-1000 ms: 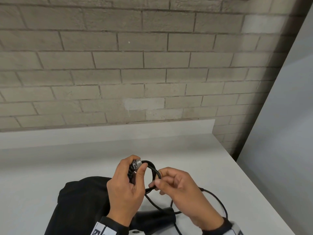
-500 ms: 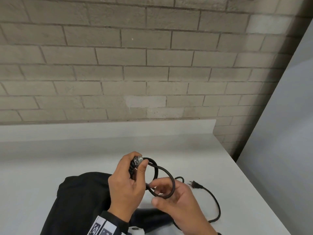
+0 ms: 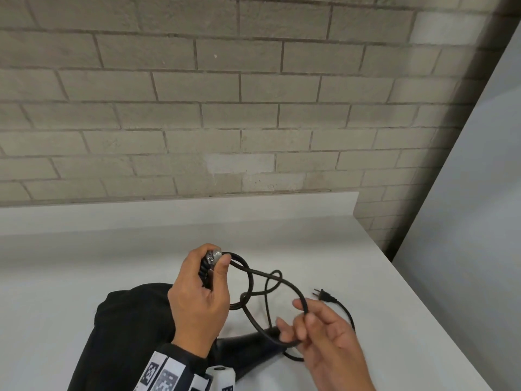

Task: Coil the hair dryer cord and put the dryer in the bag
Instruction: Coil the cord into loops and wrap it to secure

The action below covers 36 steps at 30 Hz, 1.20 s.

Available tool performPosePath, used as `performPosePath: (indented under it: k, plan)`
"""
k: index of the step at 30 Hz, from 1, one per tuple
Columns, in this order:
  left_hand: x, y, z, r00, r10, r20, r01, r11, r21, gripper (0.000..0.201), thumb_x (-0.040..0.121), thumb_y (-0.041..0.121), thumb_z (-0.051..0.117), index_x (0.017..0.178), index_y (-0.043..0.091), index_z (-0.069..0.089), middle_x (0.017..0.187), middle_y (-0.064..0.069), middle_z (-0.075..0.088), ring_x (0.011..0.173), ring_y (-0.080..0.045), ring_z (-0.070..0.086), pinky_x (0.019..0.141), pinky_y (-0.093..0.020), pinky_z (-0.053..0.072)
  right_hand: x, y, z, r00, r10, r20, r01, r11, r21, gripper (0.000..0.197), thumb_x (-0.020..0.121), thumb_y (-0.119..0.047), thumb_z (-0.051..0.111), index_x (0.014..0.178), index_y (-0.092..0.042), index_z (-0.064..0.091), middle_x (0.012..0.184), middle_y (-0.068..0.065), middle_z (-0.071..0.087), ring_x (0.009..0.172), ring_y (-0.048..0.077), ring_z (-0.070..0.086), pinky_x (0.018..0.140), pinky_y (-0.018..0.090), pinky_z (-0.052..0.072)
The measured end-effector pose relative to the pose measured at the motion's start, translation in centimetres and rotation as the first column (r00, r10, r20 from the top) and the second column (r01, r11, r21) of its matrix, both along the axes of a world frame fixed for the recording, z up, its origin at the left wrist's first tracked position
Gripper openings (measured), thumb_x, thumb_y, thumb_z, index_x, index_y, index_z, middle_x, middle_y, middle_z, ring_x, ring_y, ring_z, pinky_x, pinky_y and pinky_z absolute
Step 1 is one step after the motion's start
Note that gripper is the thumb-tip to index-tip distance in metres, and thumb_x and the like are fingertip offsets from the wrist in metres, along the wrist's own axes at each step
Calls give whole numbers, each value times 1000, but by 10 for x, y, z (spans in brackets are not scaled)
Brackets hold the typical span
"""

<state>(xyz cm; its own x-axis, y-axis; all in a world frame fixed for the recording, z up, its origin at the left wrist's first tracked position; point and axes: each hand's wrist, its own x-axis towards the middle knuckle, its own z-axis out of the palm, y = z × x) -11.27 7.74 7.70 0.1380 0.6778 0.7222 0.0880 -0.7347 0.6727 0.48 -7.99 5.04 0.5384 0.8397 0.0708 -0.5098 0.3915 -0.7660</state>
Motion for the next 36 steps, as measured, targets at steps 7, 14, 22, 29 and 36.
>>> performPosePath:
  k: [7,14,22,29,36]
  plan:
    - [0,-8,-3,999,-41,16,41,999,-31,21,92,44,55,98,24,60,82,11,63,73,-11,61,64,-15,46,29,-21,18,998,-34,-62,28,996,-84,76,38,-31,99,98,-3,63,52,9,35,37,21,39,46,38,51]
    - [-4,0,-3,1000,-19,15,20,998,-58,19,91,46,56,98,28,59,84,12,63,74,-11,63,64,-23,50,47,-23,38,883,315,349,-125,873,-472,39,76,-36,79,103,-15,61,57,5,46,36,12,28,41,18,29]
    - [0,-8,-3,997,-77,0,77,996,-35,16,90,47,57,98,33,58,83,9,61,68,-18,61,61,-35,50,78,-13,35,444,-76,893,593,772,-229,21,83,-24,74,97,-31,60,69,-2,61,55,8,54,57,18,44]
    - [2,-8,-2,999,-35,-29,34,999,-14,16,91,47,56,99,33,57,79,14,61,66,-14,60,59,-24,48,-7,20,-3,32,-539,842,669,637,383,9,82,-13,65,79,-5,66,83,-1,62,80,14,57,72,21,47]
    - [1,-11,1,999,-15,-33,14,999,-33,10,90,47,57,97,40,56,84,10,63,63,-14,61,58,-29,48,-33,47,-18,28,-434,901,452,809,375,16,84,-7,65,96,-4,76,106,3,72,104,8,66,93,19,50]
